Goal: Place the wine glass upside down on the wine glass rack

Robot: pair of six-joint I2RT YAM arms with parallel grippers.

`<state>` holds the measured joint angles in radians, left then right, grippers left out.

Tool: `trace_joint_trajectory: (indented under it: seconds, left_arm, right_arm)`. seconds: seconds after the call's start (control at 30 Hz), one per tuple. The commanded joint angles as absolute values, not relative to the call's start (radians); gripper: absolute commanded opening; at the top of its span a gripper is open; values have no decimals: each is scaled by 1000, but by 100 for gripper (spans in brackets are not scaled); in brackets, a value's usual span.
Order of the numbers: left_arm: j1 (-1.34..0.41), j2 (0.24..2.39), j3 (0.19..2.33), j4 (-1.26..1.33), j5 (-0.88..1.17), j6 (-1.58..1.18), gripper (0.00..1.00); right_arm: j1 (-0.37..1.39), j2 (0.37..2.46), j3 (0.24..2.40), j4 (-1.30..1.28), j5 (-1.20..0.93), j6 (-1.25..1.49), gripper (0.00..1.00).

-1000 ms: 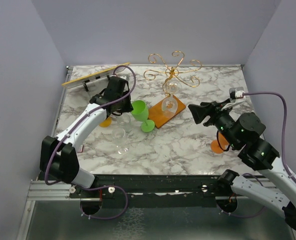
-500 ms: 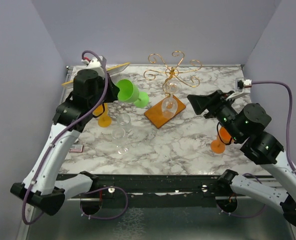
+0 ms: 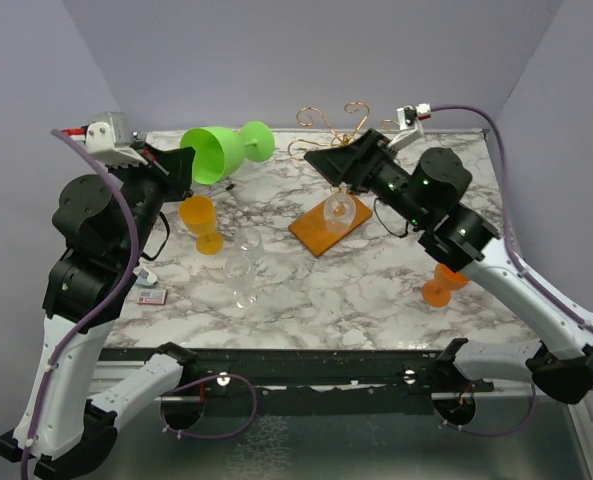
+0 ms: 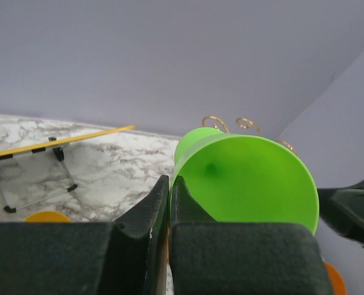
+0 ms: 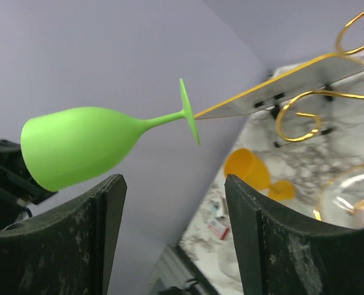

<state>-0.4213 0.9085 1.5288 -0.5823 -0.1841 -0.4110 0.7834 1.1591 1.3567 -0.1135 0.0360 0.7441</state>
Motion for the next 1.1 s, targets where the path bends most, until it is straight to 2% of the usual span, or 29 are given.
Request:
trace_joint_trajectory:
  seconds: [0.0, 0.23, 0.47, 0.77, 0.97, 1.07]
  left_arm:
    - [-426, 842, 1437, -348, -224, -410, 0]
    - [-426, 750, 1294, -106, -196, -384, 0]
    - [-426, 654, 1097, 176, -171, -303, 0]
    - [-426, 657, 1047, 285, -91, -245, 0]
    - [-426, 650, 1030, 288, -61, -248, 0]
    - [-426, 645, 1016, 295, -39, -255, 0]
  right_arm:
    - [788, 1321, 1416, 150, -96, 1063, 67]
    - [851, 1511, 1605, 206, -47, 1219, 67]
    - [913, 1557, 1584, 351, 92, 1338, 61]
    - [947, 1598, 1652, 290, 146, 1394, 58]
    - [947, 1655, 1721, 308, 127, 1388, 53]
    - [948, 1676, 1731, 324, 123, 1407, 46]
